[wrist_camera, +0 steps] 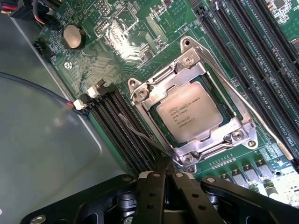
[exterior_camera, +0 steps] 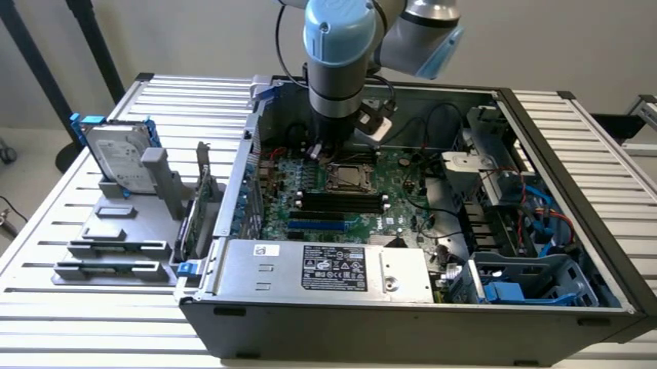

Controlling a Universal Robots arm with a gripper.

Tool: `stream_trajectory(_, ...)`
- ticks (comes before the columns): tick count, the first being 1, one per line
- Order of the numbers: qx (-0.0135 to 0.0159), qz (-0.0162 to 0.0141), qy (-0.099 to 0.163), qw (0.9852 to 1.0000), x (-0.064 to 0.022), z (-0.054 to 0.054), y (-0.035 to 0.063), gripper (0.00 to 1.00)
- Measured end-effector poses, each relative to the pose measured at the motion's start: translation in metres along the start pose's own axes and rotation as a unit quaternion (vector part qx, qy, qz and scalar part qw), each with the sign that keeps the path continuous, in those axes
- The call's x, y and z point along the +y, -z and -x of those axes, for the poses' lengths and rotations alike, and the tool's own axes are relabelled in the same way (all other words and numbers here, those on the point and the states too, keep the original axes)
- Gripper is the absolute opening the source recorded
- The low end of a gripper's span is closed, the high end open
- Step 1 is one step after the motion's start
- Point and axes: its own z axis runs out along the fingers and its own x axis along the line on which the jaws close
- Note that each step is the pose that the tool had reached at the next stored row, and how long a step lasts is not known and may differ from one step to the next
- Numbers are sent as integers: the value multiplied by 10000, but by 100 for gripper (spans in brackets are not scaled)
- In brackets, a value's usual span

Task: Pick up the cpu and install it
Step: 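Install the first cpu locking lever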

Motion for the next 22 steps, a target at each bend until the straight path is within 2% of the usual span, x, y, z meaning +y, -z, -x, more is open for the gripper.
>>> stream_trajectory(6,-14,9,-7,10000,-5,-8,-9,11)
stream_trajectory(13,-66,46,-5,10000,15,-17,-23,11)
stream_trajectory(22,-98,69,-2,9999,53,-51,-39,11)
